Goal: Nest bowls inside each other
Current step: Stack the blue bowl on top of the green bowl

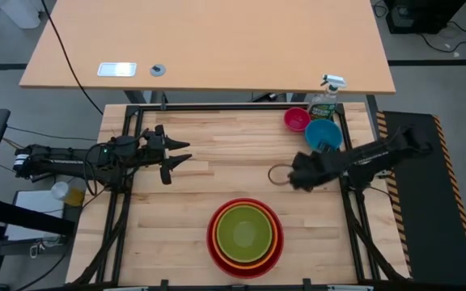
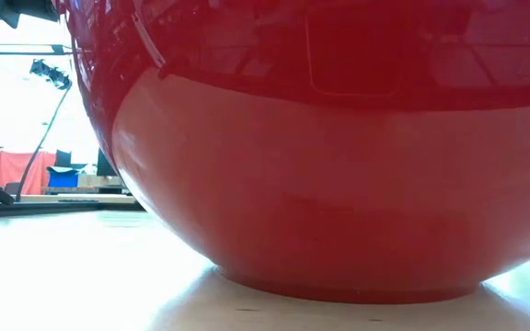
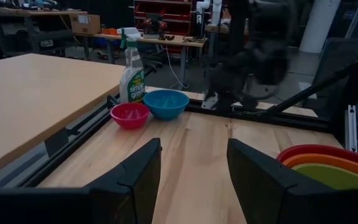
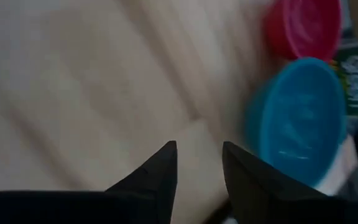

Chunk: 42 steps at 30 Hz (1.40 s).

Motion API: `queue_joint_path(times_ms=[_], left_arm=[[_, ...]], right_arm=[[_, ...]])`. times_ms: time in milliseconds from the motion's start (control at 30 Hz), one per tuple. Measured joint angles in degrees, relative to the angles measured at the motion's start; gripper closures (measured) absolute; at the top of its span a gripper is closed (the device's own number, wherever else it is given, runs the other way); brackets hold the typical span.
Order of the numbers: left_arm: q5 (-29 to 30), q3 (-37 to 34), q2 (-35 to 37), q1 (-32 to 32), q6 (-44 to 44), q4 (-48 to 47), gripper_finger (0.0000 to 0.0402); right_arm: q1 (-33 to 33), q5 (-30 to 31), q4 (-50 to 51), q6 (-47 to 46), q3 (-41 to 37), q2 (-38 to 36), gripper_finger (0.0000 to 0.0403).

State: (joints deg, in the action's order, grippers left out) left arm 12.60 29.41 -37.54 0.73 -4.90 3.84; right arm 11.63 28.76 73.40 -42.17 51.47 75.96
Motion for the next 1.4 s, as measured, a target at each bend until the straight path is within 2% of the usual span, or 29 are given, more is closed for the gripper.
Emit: queue_joint_path(times_ms=[133, 333, 467, 600, 733, 867, 1000, 1333, 1400], left_arm=[[0.0, 0.0, 0.0, 0.0, 0.0, 0.0, 0.0214], [0.0, 0.0, 0.0, 0.0, 0.1, 0.0, 0.0214], [0.0, 0.0, 0.0, 0.0, 0.1, 0.0, 0.0214], [0.0, 0.0, 0.0, 0.0, 0.1, -0.2, 0.0214], [0.0, 0.0, 0.0, 0.0, 0.1, -0.3, 0.0214], [0.0, 0.0, 0.0, 0.0, 0.1, -0.3, 0.0214], [0.0, 0.0, 0.0, 0.0, 0.1, -0.3, 0.0214], [0.0, 0.0, 0.0, 0.0, 0.2, -0.3, 0.0214], [0.0, 0.0, 0.0, 0.0, 0.2, -0.3, 0.0214]], right_arm=[[-8.4, 2.1, -0.6, 4.8, -1.9, -0.8, 0.0241], [-19.6, 3.1, -4.3, 12.3, -1.9, 0.8, 0.0179], [-25.8, 1.5, -9.6, 19.4, -2.3, 2.1, 0.0147], [-32.0, -1.6, -14.0, 24.5, -4.8, 2.8, 0.0142], [-37.1, -1.8, -17.1, 26.5, -8.4, 3.8, 0.0162], [-39.6, -3.1, -22.9, 28.5, -9.5, 4.7, 0.0198], [-40.4, -5.0, -26.3, 29.3, -9.7, 5.6, 0.0243], [-40.5, -6.4, -25.3, 24.8, -9.6, 10.2, 0.0376], [-39.9, -6.9, -24.6, 23.6, -9.5, 10.2, 0.0387]])
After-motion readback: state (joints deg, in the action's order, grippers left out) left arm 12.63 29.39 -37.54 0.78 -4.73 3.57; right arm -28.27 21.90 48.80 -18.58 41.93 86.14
